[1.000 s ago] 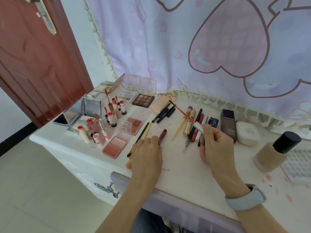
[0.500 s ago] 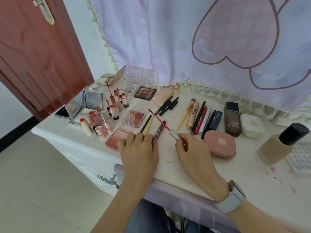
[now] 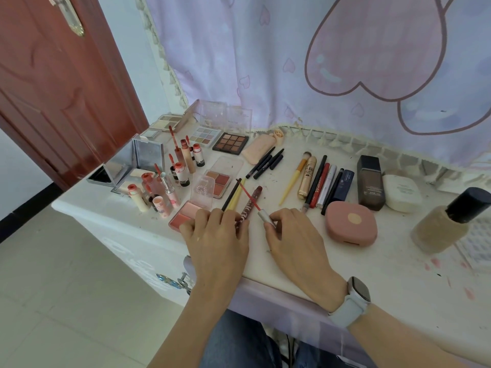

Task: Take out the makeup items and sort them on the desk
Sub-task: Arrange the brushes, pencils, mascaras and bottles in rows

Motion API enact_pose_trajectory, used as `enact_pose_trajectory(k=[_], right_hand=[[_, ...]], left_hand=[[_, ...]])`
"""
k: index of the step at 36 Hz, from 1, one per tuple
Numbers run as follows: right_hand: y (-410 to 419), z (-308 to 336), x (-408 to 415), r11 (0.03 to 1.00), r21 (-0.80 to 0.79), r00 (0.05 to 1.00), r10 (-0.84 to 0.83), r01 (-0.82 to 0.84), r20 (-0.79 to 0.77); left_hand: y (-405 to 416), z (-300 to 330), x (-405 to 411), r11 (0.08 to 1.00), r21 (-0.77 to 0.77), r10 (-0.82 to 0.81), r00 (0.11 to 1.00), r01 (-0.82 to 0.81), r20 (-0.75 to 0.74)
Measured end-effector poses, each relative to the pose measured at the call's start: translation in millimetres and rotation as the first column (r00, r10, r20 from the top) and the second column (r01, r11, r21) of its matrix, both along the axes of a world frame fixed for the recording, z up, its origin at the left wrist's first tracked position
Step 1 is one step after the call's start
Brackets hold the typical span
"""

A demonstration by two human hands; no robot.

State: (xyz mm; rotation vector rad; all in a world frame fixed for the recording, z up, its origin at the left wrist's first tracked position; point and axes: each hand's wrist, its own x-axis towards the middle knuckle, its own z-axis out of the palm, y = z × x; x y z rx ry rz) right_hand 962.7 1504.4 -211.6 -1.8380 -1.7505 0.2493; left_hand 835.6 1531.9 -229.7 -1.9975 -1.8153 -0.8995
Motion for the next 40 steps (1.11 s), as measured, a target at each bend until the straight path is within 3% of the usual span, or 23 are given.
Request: enact_pose_trajectory(k=[8,18,22,30,32,34,40], right_hand=[[1.9,-1.6,-0.6,0.999,0.019,0.997,0.034,-0.036,0.064],[1.2,-4.4,-3.6,0.995,0.081,0.991,0.053,-0.063,0.12],[-0.8,-1.6,-1.5,0.996,0.036,0.994,0.075,-0.078,0.083],[8.8,15.9,17.4,0.985,0.137,0.994,0.11,-0.109,0.005],[21.0,22.1,27.1,0.983,0.137,0.992,0.111,-0.119,0.068],[36.6,25.6,36.6,0.987,0.073,0.964,0.121,-0.142,0.237],[66.5,26.0,45.2,0.968,-0.172,0.684,0.252,-0.184,0.685]], left_hand=[[-3.5,-5.1,2.2,0.994,0.105,-0.017,0.999,0.012,0.047],[-2.2,-10.8,1.1,0.998,0.065,-0.02,0.995,0.014,0.095],[-2.6,-11.4,1.0,0.997,0.074,-0.029,0.994,0.021,0.108],[-4.0,-10.9,0.8,0.996,0.08,-0.044,0.99,0.034,0.135],[-4.1,-10.3,0.7,0.996,0.083,-0.051,0.988,0.039,0.146],[-4.1,-10.4,0.3,0.996,0.079,-0.061,0.986,0.049,0.152],[-2.5,-10.3,1.1,0.996,0.036,-0.087,0.985,0.083,0.152]])
